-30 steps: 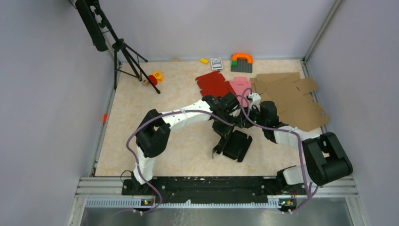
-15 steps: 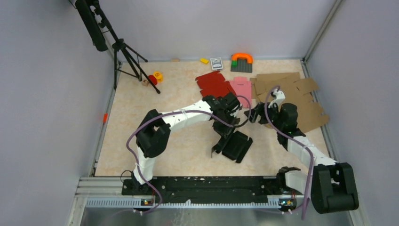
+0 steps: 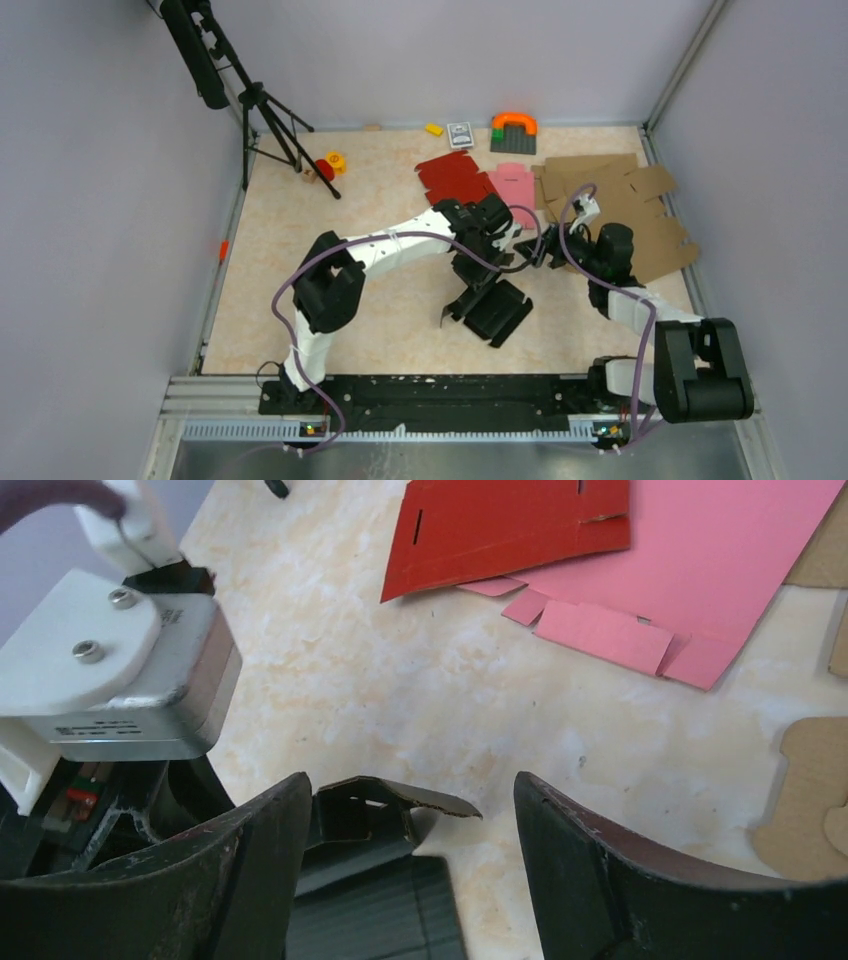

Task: Fold the paper box
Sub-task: Fold the paper box at the center of the board.

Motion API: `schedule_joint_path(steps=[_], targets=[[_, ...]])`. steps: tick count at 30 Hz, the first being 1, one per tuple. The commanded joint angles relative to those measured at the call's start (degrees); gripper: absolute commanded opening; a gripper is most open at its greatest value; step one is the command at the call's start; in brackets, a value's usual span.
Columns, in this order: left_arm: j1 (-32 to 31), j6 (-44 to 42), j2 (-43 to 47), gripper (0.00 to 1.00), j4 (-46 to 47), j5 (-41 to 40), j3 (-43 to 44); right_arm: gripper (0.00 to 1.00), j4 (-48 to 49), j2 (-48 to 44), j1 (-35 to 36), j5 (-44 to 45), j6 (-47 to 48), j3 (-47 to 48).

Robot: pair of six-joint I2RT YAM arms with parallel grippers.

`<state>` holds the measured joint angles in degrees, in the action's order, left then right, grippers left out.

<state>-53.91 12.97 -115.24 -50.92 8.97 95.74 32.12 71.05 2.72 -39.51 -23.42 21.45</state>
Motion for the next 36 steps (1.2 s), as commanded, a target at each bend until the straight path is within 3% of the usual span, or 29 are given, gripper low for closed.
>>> schedule_joint_path(steps=[1, 6, 8, 13, 20, 30, 36], targets=[[-0.2, -7.5, -3.1, 0.16, -4.5, -1.6, 3.6, 0.72, 7.3, -1.3, -0.2, -1.4, 7.3, -0.6], [-0.1, -11.5, -3.3, 0.16, -6.0, -2.6, 3.6, 0.68, 11.0, 1.2, -0.1, -5.4, 5.3, -1.9], [-0.1, -12.5, -3.2, 0.16, -6.5, -2.4, 3.6, 0.61, 11.8, 0.9, 0.3, -5.4, 5.0, -2.5], [-0.1, -15.9, -2.8, 0.16, -7.5, -3.4, 3.8, 0.61, 0.8, 0.6, 2.5, -1.0, 6.0, -0.4], [0.1, -16.1, -2.0, 0.17, -7.4, -1.3, 4.4, 0.62, 9.7, -4.3, 3.0, 3.8, -2.2, -9.3], [1.6, -17.5, 0.6, 0.25, -6.5, 5.8, 3.8, 0.58, 5.8, -2.4, 8.2, 6.0, 8.4, -6.2], [2.3, -18.9, 1.7, 0.25, -7.0, 8.0, 3.5, 0.58, 9.5, -0.8, 8.4, 6.7, 9.2, -6.0]])
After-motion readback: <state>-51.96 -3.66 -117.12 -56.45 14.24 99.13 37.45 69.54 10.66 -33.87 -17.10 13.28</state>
